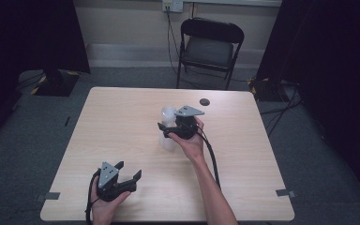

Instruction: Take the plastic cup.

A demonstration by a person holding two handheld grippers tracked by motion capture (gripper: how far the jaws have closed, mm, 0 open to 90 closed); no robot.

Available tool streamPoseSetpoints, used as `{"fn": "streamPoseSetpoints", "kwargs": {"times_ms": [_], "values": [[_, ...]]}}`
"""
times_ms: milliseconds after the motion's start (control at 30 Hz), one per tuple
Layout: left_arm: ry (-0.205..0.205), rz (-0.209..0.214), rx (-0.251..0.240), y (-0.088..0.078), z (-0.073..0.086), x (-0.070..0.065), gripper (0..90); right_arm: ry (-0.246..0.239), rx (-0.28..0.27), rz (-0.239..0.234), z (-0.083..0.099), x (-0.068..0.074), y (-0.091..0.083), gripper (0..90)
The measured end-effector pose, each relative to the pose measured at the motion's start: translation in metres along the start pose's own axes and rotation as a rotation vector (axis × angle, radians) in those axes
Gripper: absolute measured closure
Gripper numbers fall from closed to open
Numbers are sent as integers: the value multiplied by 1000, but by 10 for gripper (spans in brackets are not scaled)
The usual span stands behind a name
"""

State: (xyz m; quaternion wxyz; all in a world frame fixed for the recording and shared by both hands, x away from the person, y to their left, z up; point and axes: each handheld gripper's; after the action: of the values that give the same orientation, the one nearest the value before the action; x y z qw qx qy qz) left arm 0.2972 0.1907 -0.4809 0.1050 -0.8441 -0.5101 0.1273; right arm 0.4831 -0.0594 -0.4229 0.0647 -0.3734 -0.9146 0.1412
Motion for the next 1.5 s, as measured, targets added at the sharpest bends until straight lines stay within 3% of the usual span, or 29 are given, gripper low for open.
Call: {"fn": "streamPoseSetpoints", "kwargs": {"times_ms": [500, 1000, 1133, 1500], "values": [[-5, 5, -6, 1, 1, 1, 229, -16, -3, -8, 5, 1, 8, 283], [-7, 10, -1, 2, 0, 0, 220, -30, -8, 1, 1, -1, 6, 300], [-12, 11, 3, 2, 0, 0, 216, -8, -22, 4, -1, -2, 5, 299], [-13, 11, 4, 3, 1, -1, 216, -8, -39, 17, -7, -3, 3, 300]]}}
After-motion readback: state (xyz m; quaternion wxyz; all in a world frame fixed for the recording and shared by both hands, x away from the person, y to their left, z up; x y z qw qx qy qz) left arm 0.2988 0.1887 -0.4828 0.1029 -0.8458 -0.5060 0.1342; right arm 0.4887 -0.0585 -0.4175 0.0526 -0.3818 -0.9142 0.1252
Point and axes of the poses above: each handheld gripper's, and its own axes: y roughly forward along the jaws, z roughly out of its underside, x roughly to its left, and after that the axes turned 5 degrees about -x, right-handed
